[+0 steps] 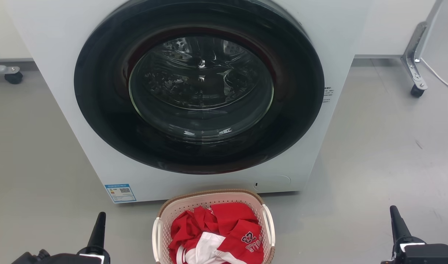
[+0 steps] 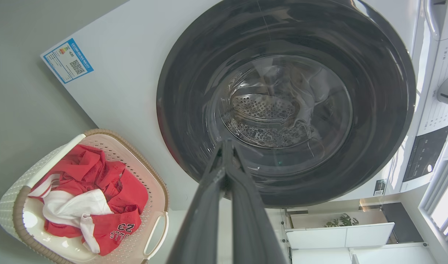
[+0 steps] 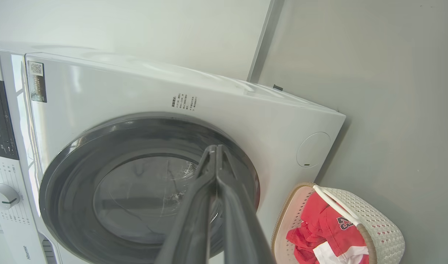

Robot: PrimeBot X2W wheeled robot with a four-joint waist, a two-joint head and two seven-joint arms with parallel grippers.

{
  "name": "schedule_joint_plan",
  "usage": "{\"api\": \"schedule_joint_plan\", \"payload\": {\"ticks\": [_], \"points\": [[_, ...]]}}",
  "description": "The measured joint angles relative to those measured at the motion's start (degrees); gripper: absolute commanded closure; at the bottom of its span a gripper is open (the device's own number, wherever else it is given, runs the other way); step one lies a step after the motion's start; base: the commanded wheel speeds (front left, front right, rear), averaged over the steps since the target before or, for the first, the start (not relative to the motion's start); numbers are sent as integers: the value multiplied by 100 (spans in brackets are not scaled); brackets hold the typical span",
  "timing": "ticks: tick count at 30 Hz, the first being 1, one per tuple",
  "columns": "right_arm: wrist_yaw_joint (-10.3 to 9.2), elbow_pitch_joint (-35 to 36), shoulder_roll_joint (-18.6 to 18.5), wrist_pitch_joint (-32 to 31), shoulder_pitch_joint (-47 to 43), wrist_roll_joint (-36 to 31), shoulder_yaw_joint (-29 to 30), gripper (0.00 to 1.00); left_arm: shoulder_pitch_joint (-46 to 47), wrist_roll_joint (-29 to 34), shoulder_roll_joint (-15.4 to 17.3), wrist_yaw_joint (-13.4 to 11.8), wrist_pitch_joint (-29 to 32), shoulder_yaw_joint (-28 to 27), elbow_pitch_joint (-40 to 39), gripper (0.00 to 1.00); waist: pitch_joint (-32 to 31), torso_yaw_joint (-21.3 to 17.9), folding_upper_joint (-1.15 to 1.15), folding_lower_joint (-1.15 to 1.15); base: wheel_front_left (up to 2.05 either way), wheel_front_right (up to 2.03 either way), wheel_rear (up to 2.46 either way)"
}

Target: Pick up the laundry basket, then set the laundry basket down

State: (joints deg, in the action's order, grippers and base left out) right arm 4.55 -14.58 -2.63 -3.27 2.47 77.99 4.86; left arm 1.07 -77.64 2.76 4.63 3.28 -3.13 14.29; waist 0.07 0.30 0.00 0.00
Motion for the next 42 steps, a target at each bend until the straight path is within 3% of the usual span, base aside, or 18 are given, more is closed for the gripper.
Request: {"api": "schedule_joint_plan", "payload": {"ticks": [17,42], "points": [[230,-254,12,-322,248,1347,270,100,335,-1379,-31,244,324,-203,253,100,3,-31,0,0,0,0,0],[235,-254,13,-322,281,1351,272,100,350,-1407,-37,244,324,-204,258,100,3,-31,0,0,0,0,0]]}}
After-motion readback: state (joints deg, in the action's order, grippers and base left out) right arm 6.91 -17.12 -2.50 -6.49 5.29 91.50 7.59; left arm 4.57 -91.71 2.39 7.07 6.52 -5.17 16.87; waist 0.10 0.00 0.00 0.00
